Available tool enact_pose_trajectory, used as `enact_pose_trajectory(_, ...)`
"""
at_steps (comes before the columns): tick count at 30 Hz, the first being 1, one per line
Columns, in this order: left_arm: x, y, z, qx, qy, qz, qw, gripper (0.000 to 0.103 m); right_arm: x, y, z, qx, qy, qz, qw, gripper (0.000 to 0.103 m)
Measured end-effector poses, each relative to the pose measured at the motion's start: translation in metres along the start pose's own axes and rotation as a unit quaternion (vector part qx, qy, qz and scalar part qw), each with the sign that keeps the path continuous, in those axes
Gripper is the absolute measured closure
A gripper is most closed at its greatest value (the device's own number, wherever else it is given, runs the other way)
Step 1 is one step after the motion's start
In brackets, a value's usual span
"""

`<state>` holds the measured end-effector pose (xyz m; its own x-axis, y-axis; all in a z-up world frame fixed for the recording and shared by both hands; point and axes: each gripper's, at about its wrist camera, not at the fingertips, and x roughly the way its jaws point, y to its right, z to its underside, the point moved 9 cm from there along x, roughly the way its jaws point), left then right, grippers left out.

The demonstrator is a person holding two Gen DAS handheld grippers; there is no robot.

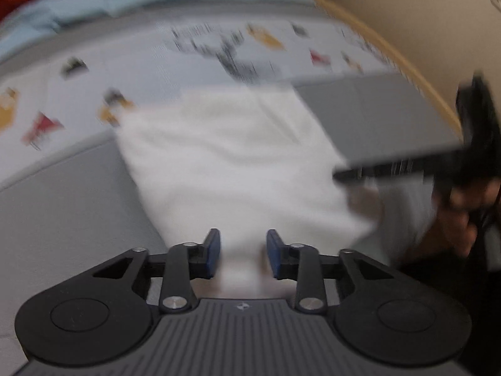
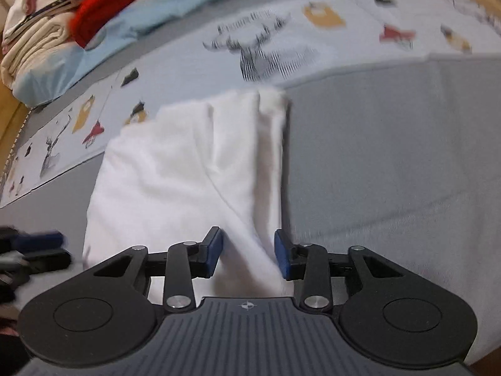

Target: Fold small clothes

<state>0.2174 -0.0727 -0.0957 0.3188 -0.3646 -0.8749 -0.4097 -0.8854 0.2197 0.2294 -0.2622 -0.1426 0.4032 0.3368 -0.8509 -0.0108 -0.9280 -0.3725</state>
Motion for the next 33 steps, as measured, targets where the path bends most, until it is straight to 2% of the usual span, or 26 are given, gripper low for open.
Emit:
enact_pose_trajectory(2,0.028,-0.001,0.026,0.022,-0.062,-0.008,0.9978,0.083,0.003,0.008,0.000,-0.031,0.003,0.036,0.999,0.090)
enact_pose_trajectory(3,0.037,-0.001,0.036,0.046,-0.085,-0.021,0.9951,0.084,0.005,0.012,0.002,-0.031,-0.001,0.048,0.998,0.090)
enact_pose_trajectory(4,0.039,0.000,0.039,0.060,-0.086,-0.022,0.9942,0.084,0.007,0.016,0.002,-0.017,-0.006,0.047,0.999,0.091)
enact_pose_trajectory(5,0.037,0.000,0.038,0.060,-0.080,-0.015,0.9949,0.084,0.007,0.017,0.001,-0.007,-0.006,0.043,0.999,0.092)
enact_pose_trajectory(8,0.024,-0.012,0.033,-0.001,-0.062,0.023,0.9978,0.084,0.000,0.013,-0.004,-0.006,0.008,0.037,0.999,0.092)
enact_pose_trajectory(10,0.011,-0.024,0.024,-0.023,-0.029,0.021,0.9991,0.083,-0.012,0.006,-0.013,-0.011,0.039,0.028,0.999,0.092)
enact_pose_trajectory(13,-0.004,-0.041,0.006,-0.072,0.024,0.036,0.9965,0.083,-0.030,-0.014,-0.024,-0.057,0.083,0.000,0.995,0.091)
enact_pose_trajectory(15,-0.008,-0.045,-0.004,-0.083,0.047,0.033,0.9949,0.083,-0.032,-0.026,-0.025,-0.103,0.098,0.005,0.990,0.091)
enact_pose_trajectory(18,-0.001,-0.045,-0.015,-0.073,0.050,0.017,0.9959,0.083,-0.013,-0.033,-0.016,-0.139,0.058,0.017,0.988,0.091)
enact_pose_trajectory(20,0.016,-0.043,-0.012,-0.062,0.012,0.003,0.9980,0.082,0.004,-0.022,-0.009,-0.147,0.017,0.063,0.987,0.091)
enact_pose_trajectory(22,0.029,-0.039,-0.009,-0.046,-0.026,-0.012,0.9985,0.083,0.000,-0.018,-0.023,-0.116,0.037,0.067,0.990,0.089)
enact_pose_trajectory(24,0.024,-0.043,-0.014,-0.070,-0.020,-0.002,0.9974,0.082,-0.018,-0.021,-0.047,-0.071,0.105,0.040,0.991,0.089)
enact_pose_trajectory(26,0.016,-0.050,-0.020,-0.101,0.001,0.011,0.9949,0.082,-0.024,-0.023,-0.065,-0.055,0.143,0.039,0.987,0.085)
enact_pose_trajectory(28,0.012,-0.057,-0.022,-0.115,0.010,0.011,0.9933,0.082,-0.015,-0.022,-0.075,-0.041,0.143,0.045,0.988,0.078)
enact_pose_trajectory(33,0.001,-0.067,-0.019,-0.116,0.025,0.007,0.9930,0.082,0.027,-0.013,-0.090,0.035,0.111,0.032,0.993,0.076)
